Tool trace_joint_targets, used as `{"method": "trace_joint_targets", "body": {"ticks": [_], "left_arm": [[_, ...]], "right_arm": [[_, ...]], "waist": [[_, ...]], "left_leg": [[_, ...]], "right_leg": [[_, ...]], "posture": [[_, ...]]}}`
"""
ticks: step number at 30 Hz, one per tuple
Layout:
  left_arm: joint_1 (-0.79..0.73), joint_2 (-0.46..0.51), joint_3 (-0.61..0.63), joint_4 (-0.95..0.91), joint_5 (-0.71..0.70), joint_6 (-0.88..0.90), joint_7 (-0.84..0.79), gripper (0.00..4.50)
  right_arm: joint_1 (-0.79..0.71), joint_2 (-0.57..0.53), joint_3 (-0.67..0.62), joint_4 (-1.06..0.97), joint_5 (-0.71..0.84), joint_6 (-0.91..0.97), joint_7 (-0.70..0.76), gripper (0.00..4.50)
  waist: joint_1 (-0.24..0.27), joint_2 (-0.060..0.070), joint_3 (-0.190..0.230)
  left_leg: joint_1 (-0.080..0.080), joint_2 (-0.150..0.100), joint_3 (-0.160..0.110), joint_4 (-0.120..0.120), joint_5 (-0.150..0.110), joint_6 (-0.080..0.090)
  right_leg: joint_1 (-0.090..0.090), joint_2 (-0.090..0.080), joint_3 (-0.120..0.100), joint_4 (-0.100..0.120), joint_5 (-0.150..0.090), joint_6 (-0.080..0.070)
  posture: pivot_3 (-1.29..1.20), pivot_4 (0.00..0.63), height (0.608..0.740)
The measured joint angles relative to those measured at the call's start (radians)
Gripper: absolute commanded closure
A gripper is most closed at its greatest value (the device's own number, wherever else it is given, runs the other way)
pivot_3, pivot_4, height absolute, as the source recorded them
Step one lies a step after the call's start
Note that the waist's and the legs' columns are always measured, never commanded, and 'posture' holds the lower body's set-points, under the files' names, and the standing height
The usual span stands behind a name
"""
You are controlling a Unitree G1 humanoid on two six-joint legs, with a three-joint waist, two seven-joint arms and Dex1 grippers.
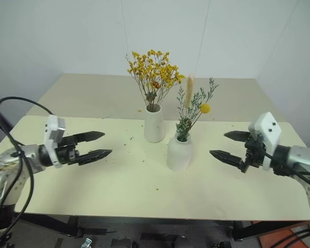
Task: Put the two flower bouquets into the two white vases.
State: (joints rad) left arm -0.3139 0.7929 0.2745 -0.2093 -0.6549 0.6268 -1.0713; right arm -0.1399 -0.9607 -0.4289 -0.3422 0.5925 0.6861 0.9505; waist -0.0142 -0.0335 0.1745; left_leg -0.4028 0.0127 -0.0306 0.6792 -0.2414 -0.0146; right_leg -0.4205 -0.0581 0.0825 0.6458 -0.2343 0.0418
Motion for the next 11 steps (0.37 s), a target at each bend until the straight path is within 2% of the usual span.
{"method": "trace_joint_targets", "body": {"ticks": [11], "left_arm": [[0.008, 0.006, 0.042, -0.032, -0.055, -0.008, 0.057, 0.03]], "right_arm": [[0.064, 0.03, -0.122, -0.11, 0.021, -0.001, -0.08, 0.0]], "waist": [[-0.005, 0.0, 0.0]], "left_leg": [[0.002, 0.001, 0.002, -0.001, 0.0, 0.0]], "right_leg": [[0.001, 0.001, 0.002, 0.0, 0.0, 0.0]], "posture": [[0.0, 0.15, 0.74]]}}
